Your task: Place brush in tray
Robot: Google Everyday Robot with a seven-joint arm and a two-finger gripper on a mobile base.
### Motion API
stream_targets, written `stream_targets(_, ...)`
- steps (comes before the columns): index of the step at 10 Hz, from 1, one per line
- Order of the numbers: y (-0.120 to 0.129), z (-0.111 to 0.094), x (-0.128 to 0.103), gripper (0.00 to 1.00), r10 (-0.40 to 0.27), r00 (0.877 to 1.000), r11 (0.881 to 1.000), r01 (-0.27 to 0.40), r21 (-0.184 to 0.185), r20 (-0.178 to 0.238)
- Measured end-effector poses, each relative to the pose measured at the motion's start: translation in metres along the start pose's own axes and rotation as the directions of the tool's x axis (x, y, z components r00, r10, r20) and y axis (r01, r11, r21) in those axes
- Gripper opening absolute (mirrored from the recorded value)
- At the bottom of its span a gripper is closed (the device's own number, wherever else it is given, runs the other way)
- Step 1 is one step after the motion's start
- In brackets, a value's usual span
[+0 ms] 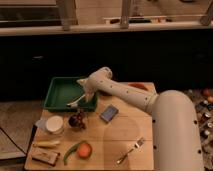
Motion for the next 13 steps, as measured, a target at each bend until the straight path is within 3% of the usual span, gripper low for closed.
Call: stream_targets(13, 0.0023, -0.0052, -0.0003, 0.8, 0.001, 1.0, 1.0, -0.001, 0.005, -0.004)
